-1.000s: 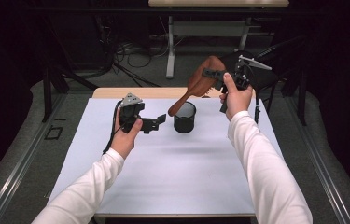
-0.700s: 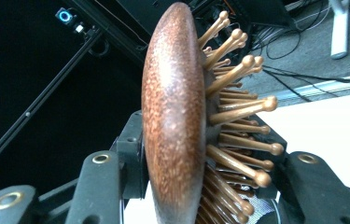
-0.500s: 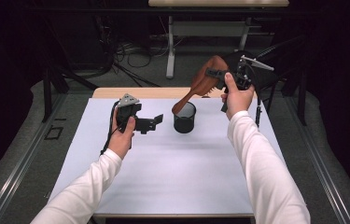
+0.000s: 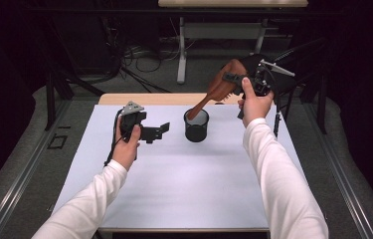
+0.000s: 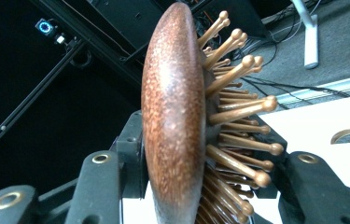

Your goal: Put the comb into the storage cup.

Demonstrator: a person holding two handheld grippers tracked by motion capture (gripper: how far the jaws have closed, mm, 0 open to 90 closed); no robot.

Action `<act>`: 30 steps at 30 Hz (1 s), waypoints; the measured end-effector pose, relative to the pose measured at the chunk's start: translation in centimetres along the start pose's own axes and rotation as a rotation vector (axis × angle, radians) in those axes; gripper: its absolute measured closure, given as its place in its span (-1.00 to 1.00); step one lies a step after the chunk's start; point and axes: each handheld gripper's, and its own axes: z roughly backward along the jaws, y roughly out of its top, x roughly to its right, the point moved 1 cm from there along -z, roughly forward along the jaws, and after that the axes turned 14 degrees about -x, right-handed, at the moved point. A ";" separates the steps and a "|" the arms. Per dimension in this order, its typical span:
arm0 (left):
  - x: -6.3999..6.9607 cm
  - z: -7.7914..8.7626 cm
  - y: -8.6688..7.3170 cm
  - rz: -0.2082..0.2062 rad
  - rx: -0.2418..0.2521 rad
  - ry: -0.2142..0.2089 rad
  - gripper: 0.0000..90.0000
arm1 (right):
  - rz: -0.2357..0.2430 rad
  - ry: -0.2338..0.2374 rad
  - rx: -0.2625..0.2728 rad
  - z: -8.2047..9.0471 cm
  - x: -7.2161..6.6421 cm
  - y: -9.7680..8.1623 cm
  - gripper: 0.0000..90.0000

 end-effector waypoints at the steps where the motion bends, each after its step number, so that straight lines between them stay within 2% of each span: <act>1: 0.0 0.0 0.0 0.001 -0.001 0.000 -0.99 | 0.003 -0.008 0.004 0.1 0.2 0.0 0.10; 17: 0.1 0.0 0.0 -0.001 -0.004 0.001 -0.99 | 0.001 -0.045 0.045 0.3 0.9 -0.2 0.10; 30: 0.1 0.0 0.1 0.001 -0.004 -0.001 -0.99 | 0.017 -0.071 0.044 -0.3 1.0 -0.6 0.10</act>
